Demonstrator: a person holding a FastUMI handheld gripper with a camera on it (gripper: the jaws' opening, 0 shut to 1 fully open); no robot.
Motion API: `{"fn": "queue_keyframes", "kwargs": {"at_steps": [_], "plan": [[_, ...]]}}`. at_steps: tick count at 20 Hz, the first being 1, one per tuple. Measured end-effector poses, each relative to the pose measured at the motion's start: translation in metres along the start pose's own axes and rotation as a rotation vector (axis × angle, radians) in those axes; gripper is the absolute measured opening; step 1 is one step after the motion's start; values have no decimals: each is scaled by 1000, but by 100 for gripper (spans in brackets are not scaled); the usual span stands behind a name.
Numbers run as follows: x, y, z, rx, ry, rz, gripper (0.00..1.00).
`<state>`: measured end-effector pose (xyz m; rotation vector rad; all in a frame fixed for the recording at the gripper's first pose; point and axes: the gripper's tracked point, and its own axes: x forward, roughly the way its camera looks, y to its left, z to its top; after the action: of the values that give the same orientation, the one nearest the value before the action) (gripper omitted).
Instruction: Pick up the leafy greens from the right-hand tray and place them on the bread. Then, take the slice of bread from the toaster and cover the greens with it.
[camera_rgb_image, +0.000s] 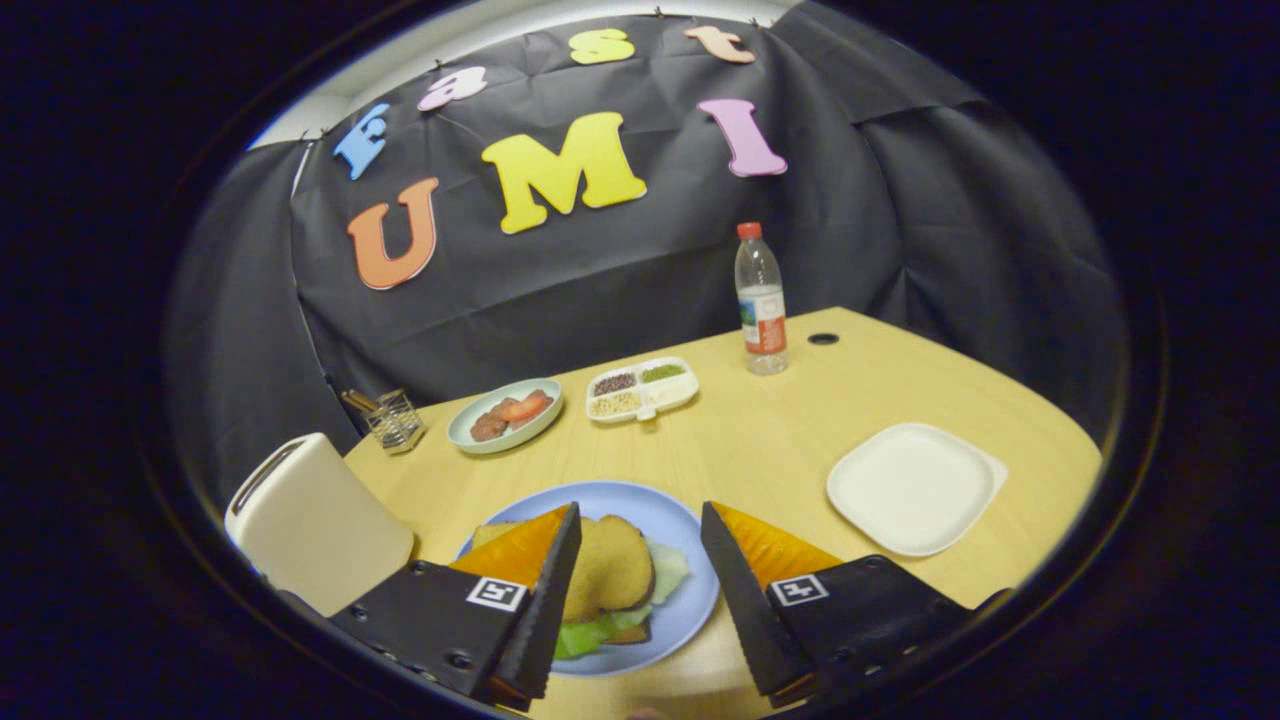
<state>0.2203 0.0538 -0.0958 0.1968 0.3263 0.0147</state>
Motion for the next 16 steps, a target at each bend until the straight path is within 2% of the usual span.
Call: {"fn": "queue_keyframes", "kwargs": {"at_steps": [6,11,16], "plan": [[-108,-6,24,-112,-161,-8,86],[-189,-2,12,-146,-223,-23,96],[-251,24,-6,-211,-251,18,96]]}}
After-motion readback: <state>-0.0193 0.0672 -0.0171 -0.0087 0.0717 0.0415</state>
